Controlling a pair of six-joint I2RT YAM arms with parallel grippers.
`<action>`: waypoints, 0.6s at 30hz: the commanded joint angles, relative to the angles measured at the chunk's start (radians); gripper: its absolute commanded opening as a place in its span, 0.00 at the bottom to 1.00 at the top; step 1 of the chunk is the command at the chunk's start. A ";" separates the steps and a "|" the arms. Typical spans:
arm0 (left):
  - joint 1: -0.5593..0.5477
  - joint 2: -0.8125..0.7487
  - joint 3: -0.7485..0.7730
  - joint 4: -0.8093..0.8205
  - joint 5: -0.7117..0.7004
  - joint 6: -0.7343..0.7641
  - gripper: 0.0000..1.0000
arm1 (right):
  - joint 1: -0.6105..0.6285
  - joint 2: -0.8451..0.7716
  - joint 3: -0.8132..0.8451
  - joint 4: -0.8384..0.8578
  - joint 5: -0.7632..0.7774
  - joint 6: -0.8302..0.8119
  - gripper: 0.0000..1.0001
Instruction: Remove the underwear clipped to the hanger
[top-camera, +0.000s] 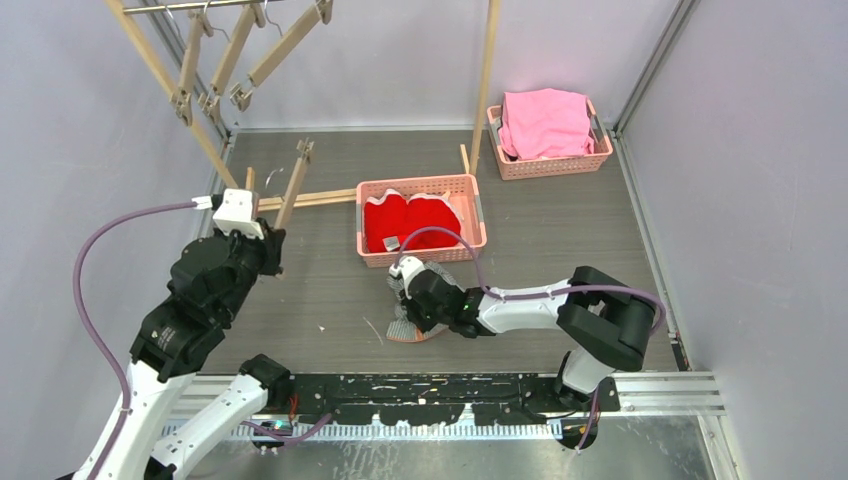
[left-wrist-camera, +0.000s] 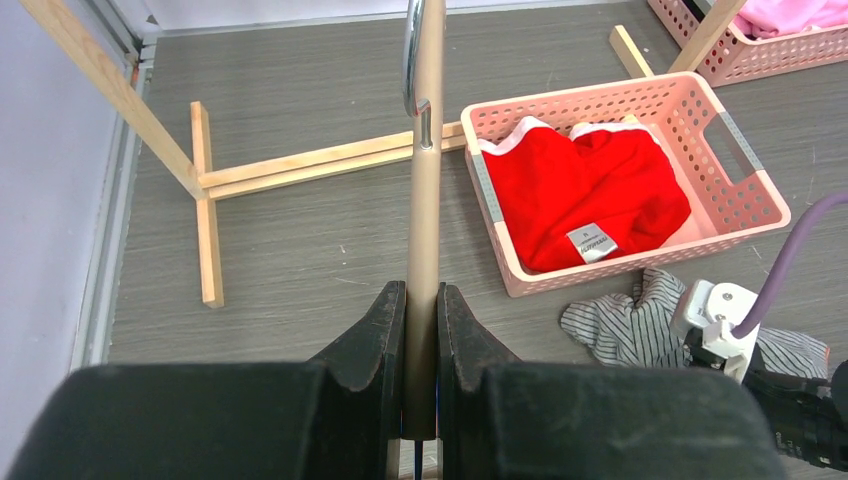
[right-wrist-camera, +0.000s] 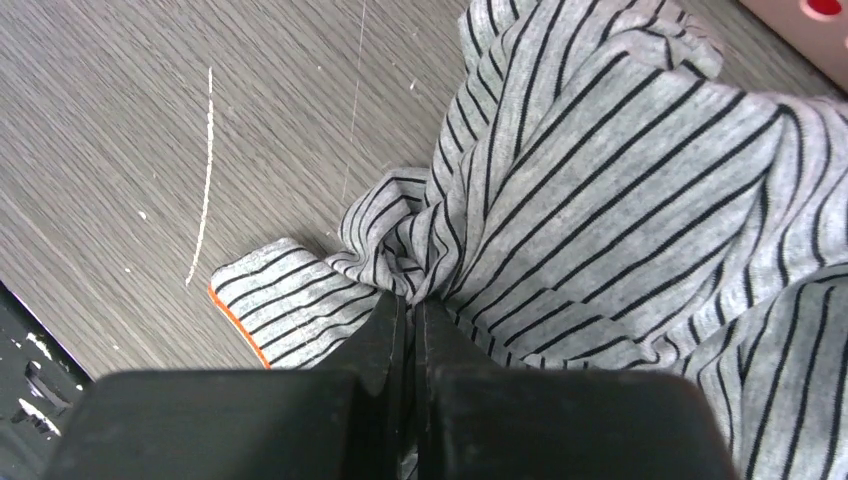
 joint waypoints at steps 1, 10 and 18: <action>0.003 0.011 0.036 0.061 0.009 -0.012 0.00 | 0.040 0.017 0.037 -0.139 0.052 0.015 0.01; 0.003 0.082 0.099 0.086 0.014 0.039 0.00 | 0.106 -0.311 0.247 -0.367 0.271 -0.061 0.01; 0.003 0.092 0.080 0.130 0.055 0.029 0.00 | 0.070 -0.333 0.435 -0.367 0.541 -0.279 0.01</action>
